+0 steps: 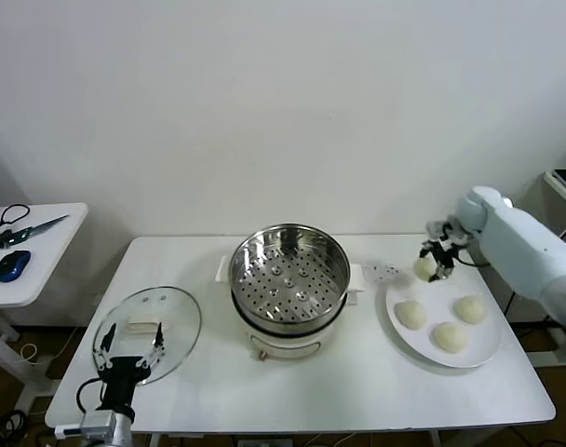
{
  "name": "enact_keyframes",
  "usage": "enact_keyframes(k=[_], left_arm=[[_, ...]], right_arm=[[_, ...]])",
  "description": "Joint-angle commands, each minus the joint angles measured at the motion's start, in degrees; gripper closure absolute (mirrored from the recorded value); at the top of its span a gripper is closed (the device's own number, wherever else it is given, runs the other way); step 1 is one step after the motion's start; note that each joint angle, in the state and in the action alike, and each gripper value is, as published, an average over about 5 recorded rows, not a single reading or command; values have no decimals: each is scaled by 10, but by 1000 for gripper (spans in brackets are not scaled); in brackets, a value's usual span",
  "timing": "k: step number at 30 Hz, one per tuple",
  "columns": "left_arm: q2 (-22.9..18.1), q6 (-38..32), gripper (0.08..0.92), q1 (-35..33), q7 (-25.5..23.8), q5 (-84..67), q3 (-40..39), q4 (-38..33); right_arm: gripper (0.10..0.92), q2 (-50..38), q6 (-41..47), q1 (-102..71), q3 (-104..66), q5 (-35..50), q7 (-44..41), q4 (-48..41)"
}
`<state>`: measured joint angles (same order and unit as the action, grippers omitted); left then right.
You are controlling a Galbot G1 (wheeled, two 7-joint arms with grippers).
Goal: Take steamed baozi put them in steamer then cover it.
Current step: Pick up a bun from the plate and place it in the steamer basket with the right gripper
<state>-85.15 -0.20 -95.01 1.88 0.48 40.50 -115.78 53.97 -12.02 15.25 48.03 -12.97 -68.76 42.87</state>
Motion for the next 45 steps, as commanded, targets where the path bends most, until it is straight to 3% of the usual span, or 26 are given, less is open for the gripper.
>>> enact_keyframes(k=[1, 7, 17, 22, 31, 45], left_arm=[[0, 1, 177, -2, 0, -1, -1, -3], [-2, 3, 177, -6, 2, -5, -4, -5], [0, 2, 177, -15, 3, -15, -3, -9], [2, 2, 177, -18, 3, -20, -2, -7], [7, 1, 177, -25, 4, -29, 3, -7], [11, -4, 177, -34, 4, -34, 4, 1]], right_arm=[[338, 24, -61, 190, 170, 55, -15, 128], [338, 90, -111, 243, 193, 34, -11, 193], [338, 190, -188, 198, 189, -81, 11, 250], [338, 230, -216, 142, 176, -175, 34, 235], [335, 262, -232, 78, 171, -246, 58, 182], [329, 278, -238, 35, 163, -275, 71, 130]])
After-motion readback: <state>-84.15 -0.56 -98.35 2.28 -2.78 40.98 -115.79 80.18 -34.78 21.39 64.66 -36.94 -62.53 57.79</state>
